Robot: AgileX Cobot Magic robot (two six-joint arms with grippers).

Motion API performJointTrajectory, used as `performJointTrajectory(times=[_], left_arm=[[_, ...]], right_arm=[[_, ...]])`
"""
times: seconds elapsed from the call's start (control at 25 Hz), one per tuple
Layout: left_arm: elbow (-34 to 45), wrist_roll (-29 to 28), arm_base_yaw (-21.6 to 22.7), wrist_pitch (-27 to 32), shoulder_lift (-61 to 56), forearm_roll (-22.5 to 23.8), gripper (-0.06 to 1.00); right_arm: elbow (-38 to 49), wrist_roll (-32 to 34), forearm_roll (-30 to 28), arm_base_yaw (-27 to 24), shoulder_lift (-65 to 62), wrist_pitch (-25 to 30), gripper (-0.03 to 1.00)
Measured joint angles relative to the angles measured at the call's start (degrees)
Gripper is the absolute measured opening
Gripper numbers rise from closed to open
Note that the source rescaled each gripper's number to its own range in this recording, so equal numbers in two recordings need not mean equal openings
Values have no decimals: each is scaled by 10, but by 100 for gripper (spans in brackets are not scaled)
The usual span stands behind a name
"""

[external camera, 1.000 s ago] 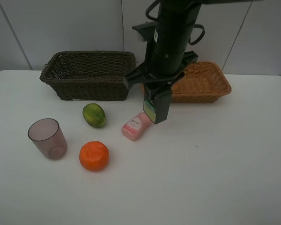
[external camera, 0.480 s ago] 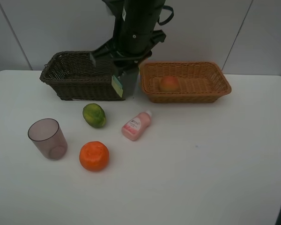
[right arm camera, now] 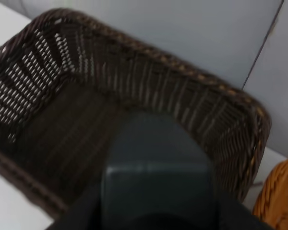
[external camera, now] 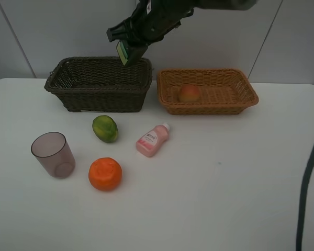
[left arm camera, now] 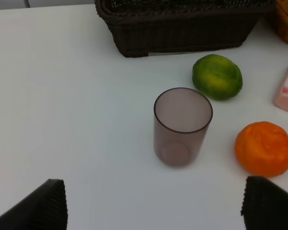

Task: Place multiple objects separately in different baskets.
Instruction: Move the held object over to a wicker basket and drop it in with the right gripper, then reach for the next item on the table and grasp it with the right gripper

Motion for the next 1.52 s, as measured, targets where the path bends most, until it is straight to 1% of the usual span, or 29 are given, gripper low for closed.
performJointTrajectory(times=[0.2,0.4,0.72,0.88,0.92,0.96,1.0,1.04,1.12,1.16,1.24,1.32,1.44,1.52], left_arm=[[0,0,0,0,0,0,94],[0,0,0,0,0,0,94],[0,0,0,0,0,0,94],[0,0,0,0,0,0,94],[0,0,0,0,0,0,94],[0,0,0,0,0,0,94],[0,0,0,0,0,0,94],[0,0,0,0,0,0,94],[0,0,0,0,0,0,94],[0,0,0,0,0,0,94],[0,0,0,0,0,0,94],[0,0,0,0,0,0,94],[0,0,0,0,0,0,94],[0,0,0,0,0,0,94]], right_arm=[[0,0,13,-22,52,-74,1],[0,0,15,-24,100,-134,1],[0,0,25,-24,131,-171,1],[0,0,30,-24,131,-178,1],[0,0,33,-24,131,-178,5],[0,0,40,-24,131,-188,25],[-1,0,40,-24,131,-192,42],[-2,0,40,-24,129,-194,54],[-3,0,41,-24,122,-191,74],[-3,0,41,-24,115,-189,80],[-3,0,41,-24,99,-173,84],[-3,0,41,-24,77,-146,86],[2,0,41,-24,37,-77,87],[24,0,41,-24,9,-25,87]])
